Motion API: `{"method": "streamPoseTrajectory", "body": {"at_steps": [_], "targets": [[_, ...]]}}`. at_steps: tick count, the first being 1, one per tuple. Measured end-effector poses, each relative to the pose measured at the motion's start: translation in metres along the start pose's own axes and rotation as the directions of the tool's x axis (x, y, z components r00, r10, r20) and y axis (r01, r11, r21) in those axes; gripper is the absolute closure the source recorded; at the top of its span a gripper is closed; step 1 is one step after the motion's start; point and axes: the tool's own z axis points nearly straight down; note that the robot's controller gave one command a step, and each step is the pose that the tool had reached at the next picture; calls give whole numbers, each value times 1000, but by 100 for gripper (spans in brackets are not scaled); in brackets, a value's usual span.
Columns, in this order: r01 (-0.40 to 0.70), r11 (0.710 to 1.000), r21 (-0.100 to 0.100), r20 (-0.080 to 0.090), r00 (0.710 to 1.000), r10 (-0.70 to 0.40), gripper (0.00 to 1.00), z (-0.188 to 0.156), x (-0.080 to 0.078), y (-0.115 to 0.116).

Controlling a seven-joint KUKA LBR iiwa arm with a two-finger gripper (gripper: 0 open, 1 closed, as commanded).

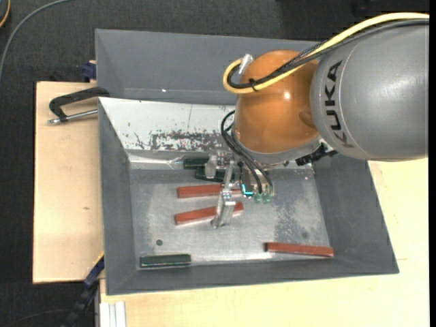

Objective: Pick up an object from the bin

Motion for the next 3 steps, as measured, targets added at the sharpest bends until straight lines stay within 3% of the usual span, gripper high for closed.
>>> {"method": "streamPoseTrajectory", "body": {"at_steps": [1,2,3], "targets": [[87,996,1,-1,996,-87,0,125,-2,-17],[87,996,0,-1,996,-87,100,125,-2,-17],[112,994,0,14,994,-112,100,-73,-18,-22]]}}
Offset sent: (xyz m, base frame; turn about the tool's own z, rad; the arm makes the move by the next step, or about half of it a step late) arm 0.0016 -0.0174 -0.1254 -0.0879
